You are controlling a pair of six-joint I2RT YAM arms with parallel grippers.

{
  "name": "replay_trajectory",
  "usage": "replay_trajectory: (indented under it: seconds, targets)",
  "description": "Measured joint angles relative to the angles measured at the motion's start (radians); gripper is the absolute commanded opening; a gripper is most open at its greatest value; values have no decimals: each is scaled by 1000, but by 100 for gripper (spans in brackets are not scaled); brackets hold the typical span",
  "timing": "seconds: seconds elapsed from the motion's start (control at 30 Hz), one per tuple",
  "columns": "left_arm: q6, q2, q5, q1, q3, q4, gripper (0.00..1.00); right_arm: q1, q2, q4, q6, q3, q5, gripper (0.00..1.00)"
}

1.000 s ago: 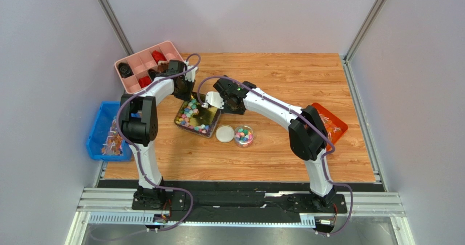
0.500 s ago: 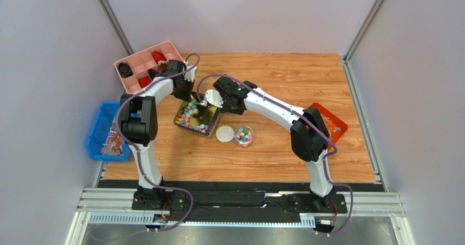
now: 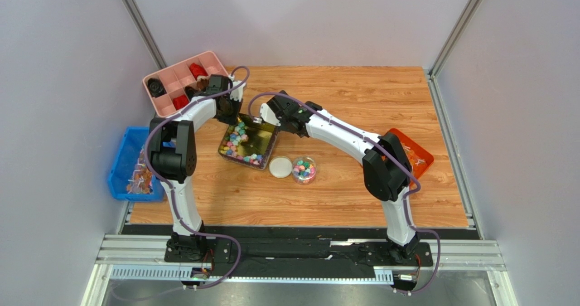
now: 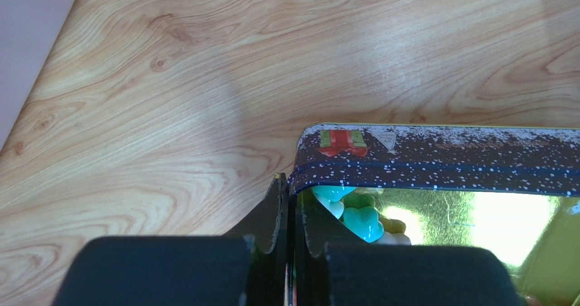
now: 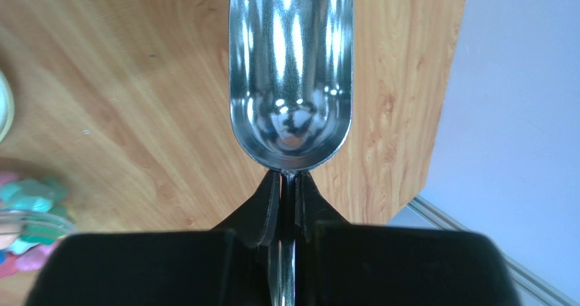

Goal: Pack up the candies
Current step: Scoop the fake candies from the storage box.

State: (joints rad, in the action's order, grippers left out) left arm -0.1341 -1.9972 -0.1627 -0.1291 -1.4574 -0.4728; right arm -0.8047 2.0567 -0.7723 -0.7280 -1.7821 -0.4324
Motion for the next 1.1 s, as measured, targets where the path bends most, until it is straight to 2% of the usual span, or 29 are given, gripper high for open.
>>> replay_trajectory:
  seconds: [0.2,0.47,0.63,0.83,1.1]
  targets:
    - [5,86,38,0,97,69,0,23,-22,54,-6,15,-68,0]
    - [16,361,93,0,298,267,0,29,-91,82,-6,18,-100,0]
    - [35,386,71,1,313,361,0,24,-137,83,-5,18,-100,0]
    - [80,387,31,10,399,449,0,19,-172,84,-6,18,-101,0]
    - [85,479,109,12,536,565,0,16,-174,85,-6,18,-101,0]
